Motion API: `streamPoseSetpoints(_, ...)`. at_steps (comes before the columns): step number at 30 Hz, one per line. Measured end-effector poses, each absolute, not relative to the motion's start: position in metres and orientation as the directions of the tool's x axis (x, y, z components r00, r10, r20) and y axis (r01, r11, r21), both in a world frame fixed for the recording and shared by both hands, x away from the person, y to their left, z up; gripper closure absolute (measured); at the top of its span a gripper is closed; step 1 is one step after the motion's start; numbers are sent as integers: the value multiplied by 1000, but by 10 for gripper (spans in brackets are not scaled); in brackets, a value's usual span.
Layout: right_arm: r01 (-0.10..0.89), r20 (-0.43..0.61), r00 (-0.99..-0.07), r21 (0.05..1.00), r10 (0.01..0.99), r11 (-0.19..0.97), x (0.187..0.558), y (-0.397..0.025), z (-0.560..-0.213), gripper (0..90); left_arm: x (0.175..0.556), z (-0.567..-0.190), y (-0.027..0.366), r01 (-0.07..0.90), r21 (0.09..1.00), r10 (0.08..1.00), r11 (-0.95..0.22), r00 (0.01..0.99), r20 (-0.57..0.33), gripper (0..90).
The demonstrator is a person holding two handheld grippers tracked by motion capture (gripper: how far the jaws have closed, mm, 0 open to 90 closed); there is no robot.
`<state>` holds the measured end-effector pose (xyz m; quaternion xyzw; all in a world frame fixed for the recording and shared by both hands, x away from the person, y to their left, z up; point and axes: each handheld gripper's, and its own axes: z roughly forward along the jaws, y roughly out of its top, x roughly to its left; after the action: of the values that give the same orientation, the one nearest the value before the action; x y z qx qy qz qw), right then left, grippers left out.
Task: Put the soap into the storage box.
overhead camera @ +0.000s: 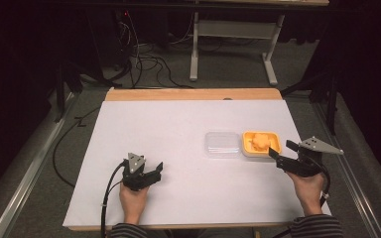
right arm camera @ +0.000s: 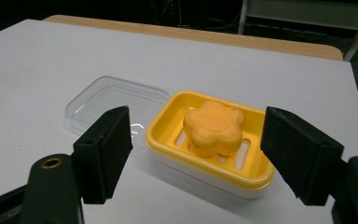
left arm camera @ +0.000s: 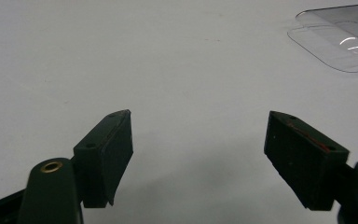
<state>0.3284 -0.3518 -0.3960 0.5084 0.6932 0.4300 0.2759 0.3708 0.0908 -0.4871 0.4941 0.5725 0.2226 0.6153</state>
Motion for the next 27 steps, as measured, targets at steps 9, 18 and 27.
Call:
streamPoseSetpoints(9, 459, 78, -341, 884, 937, 94, 320, -352, -400, 257, 371, -487, 91, 291, 864, 841, 411, 245, -483, 242)
streamPoseSetpoints(18, 458, 84, -361, 884, 929, 98, 312, -349, -405, 256, 371, -487, 91, 292, 863, 841, 413, 243, -484, 242)
streamPoseSetpoints(27, 465, 88, -377, 879, 922, 106, 309, -344, -414, 256, 371, -487, 91, 292, 863, 841, 413, 241, -484, 242)
